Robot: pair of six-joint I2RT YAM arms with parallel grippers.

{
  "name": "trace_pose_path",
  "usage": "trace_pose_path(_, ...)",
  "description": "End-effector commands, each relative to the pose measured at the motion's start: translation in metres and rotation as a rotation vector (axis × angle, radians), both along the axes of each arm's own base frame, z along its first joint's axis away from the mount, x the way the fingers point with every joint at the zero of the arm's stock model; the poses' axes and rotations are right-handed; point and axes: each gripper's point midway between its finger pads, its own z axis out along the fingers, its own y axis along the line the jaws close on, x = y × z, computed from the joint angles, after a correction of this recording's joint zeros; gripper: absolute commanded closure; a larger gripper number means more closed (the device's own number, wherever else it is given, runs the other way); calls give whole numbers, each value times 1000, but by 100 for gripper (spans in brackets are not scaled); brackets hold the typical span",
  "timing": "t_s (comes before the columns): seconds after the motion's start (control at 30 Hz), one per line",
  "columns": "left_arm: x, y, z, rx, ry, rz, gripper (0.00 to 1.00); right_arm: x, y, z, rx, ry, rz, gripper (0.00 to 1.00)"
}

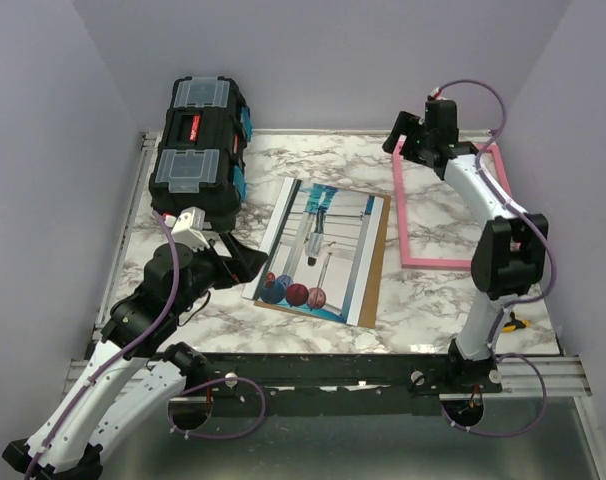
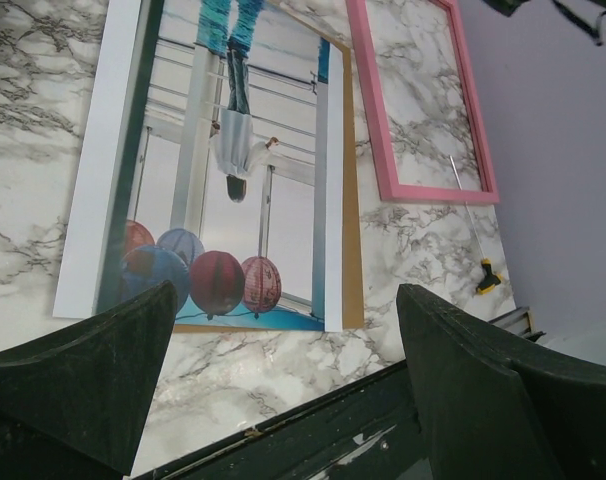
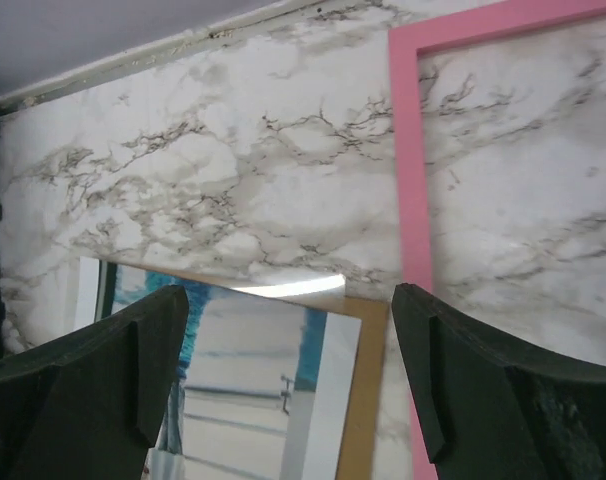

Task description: Take the photo out of the frame

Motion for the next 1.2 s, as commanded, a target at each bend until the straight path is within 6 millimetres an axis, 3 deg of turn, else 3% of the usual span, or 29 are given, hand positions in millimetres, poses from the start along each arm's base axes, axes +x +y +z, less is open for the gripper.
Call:
trace_pose_path(0.0,0,3,12,0,-38,-1,6,-73,-36,52,-258,66,-79,8)
trace_pose_path(0.07,0,4,12,4,-43,2,6,-103,-24,56,-211,63,-13,0)
trace_pose_path(0.17,-1,5,15,11,-63,-7,6,-158,1,59,-87,45,101,0)
trace_pose_path(0.27,-2,9,22,15,-90,2,6,-207,12,69,32,-9,159,0)
trace_pose_path(0.4,-7,15,39,14,-152,2,5,-266,7,94,117,-128,162,0)
trace_pose_path(0.53,-15,27,59,7,-215,28,5,-306,-5,124,184,-235,102,0)
trace_pose_path(0.87,-47,79,129,-31,-454,162,5,-363,-57,200,191,-587,-95,0)
trace_pose_path(1.0,-57,99,143,-21,-501,223,5,-379,-61,220,209,-671,-97,0)
trace_pose_path(1.17,-63,112,149,-16,-531,267,5,-383,-68,229,186,-687,-120,0)
